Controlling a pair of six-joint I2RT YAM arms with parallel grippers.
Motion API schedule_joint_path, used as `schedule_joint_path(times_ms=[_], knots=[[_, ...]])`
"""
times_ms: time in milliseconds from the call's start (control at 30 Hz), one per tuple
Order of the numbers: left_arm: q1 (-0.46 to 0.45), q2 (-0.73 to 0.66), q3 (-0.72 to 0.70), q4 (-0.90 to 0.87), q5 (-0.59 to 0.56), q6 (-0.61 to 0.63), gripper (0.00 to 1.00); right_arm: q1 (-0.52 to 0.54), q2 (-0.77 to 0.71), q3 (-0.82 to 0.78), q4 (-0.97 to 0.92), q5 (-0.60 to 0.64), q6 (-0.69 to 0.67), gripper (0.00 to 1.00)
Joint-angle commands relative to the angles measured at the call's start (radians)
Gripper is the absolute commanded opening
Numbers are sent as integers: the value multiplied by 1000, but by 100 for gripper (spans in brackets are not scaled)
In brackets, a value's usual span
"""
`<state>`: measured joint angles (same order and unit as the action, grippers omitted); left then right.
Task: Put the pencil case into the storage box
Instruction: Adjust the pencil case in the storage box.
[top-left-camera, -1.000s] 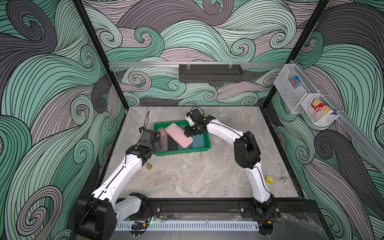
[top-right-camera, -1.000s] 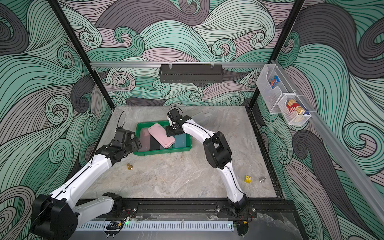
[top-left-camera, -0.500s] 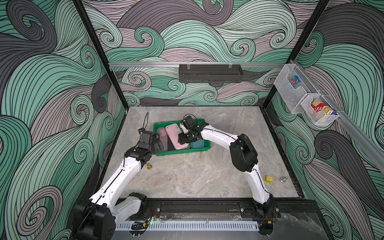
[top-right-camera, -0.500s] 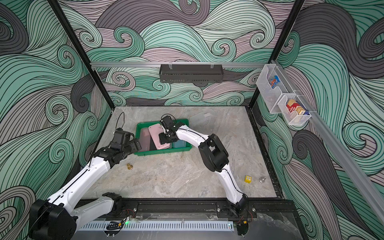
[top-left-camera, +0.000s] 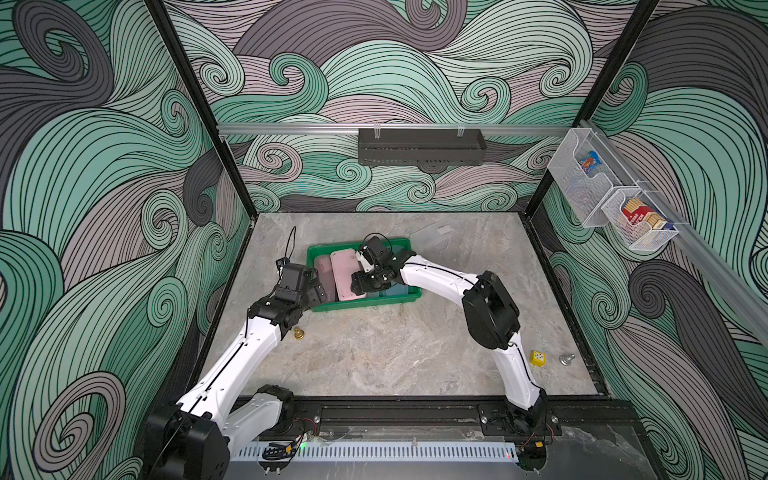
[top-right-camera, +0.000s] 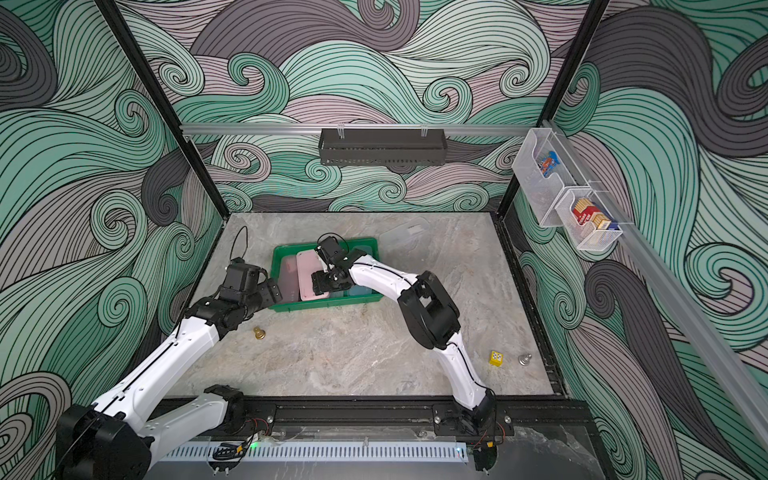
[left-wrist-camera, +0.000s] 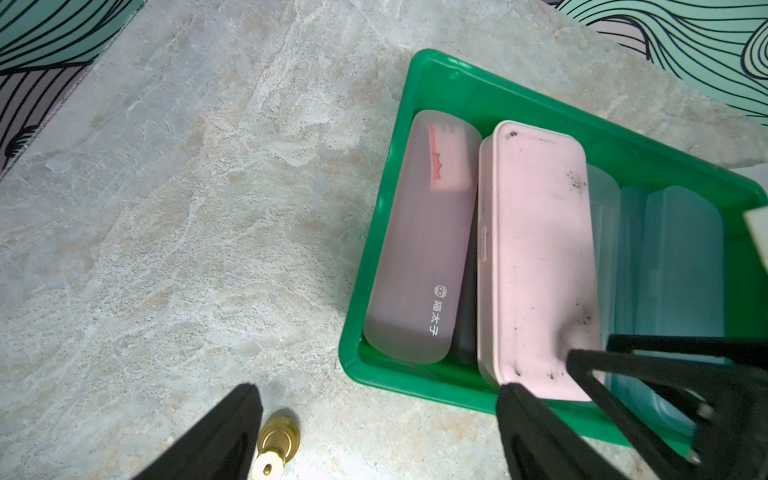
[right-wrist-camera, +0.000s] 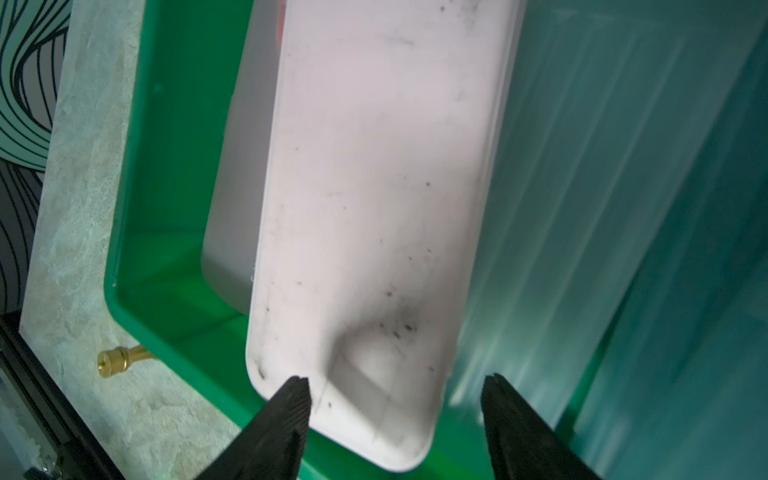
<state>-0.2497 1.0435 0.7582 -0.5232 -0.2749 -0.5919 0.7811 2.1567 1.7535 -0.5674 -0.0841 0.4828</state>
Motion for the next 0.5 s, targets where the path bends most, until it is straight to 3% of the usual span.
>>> schedule_joint_path(times_ms=[0, 200, 467], knots=[[7, 2, 0, -4, 13, 8, 92, -47, -137, -66, -9, 53, -10, 61], [7, 4, -8, 7, 16, 10, 92, -171, -210, -177, -9, 70, -73, 50], [7, 9, -7, 7, 14, 13, 92, -213, -119, -130, -20, 94, -148, 49]])
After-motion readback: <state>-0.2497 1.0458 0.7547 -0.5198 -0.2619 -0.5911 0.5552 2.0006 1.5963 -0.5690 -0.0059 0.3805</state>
